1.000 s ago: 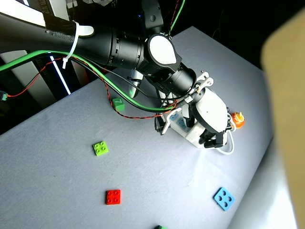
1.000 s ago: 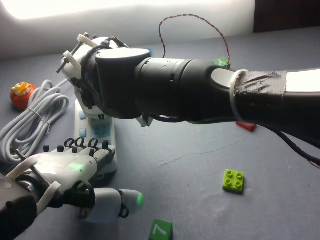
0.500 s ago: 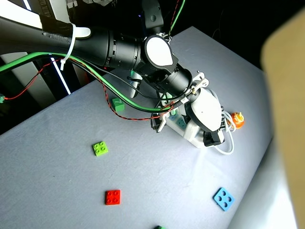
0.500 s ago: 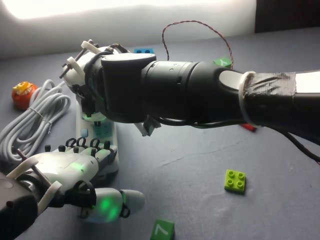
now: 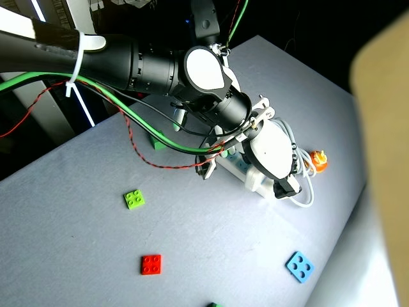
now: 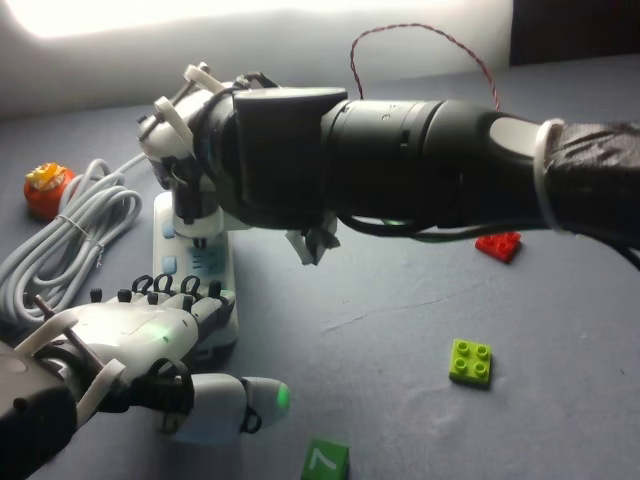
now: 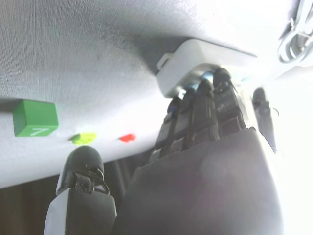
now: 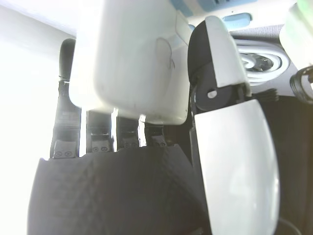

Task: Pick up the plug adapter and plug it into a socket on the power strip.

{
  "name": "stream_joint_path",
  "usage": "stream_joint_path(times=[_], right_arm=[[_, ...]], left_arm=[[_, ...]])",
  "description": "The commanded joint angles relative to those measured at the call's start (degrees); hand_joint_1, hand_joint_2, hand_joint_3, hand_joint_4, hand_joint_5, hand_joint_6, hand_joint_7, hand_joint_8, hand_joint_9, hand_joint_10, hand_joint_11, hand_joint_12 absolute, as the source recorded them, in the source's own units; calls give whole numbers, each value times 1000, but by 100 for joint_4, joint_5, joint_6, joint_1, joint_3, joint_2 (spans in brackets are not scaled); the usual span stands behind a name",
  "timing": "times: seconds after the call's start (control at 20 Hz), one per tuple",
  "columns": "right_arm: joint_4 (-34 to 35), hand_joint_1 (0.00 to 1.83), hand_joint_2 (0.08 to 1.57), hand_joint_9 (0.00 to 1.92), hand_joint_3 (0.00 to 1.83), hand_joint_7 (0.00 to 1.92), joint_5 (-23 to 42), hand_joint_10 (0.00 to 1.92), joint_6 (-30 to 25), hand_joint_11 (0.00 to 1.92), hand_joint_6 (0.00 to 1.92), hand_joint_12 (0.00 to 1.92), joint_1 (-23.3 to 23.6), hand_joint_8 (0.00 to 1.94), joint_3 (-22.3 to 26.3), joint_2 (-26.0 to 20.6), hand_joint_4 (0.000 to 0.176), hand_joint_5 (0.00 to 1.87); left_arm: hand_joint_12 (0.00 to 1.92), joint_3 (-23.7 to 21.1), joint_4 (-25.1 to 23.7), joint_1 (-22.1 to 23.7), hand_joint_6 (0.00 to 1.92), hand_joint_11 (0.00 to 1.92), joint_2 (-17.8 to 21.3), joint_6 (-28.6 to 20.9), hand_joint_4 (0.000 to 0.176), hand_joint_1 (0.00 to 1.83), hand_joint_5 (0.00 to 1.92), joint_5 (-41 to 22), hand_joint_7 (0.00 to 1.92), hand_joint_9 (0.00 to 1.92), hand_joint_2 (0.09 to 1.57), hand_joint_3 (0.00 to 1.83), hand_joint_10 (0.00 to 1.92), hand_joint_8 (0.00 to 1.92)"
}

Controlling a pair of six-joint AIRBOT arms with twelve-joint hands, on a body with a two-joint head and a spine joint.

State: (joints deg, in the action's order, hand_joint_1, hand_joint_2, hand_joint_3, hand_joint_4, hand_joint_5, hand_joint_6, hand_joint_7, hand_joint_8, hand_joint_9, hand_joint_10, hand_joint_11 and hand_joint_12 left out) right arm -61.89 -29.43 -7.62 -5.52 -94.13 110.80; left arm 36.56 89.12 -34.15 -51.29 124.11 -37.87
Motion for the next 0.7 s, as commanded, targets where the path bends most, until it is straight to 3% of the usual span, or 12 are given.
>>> stream_joint_path(times=[0.0,0.35,0.65], right_arm=[[-240,994,1059,623,0,625,271,0,13,126,0,1163,105,0,36,-27,0,568],[-241,865,1015,491,0,494,476,0,-59,3,0,1149,232,0,134,-205,0,453],[-242,743,967,463,0,468,598,0,-236,6,0,1111,485,0,685,-729,0,409]], left_arm=[[0,22,-76,26,0,0,-32,-12,0,0,0,68,0,0,1143,1,0,0],[0,27,-76,69,0,0,-31,-6,0,0,0,111,0,0,1146,2,0,0],[0,128,-76,295,0,0,-8,158,0,0,0,332,0,0,1138,0,0,0]])
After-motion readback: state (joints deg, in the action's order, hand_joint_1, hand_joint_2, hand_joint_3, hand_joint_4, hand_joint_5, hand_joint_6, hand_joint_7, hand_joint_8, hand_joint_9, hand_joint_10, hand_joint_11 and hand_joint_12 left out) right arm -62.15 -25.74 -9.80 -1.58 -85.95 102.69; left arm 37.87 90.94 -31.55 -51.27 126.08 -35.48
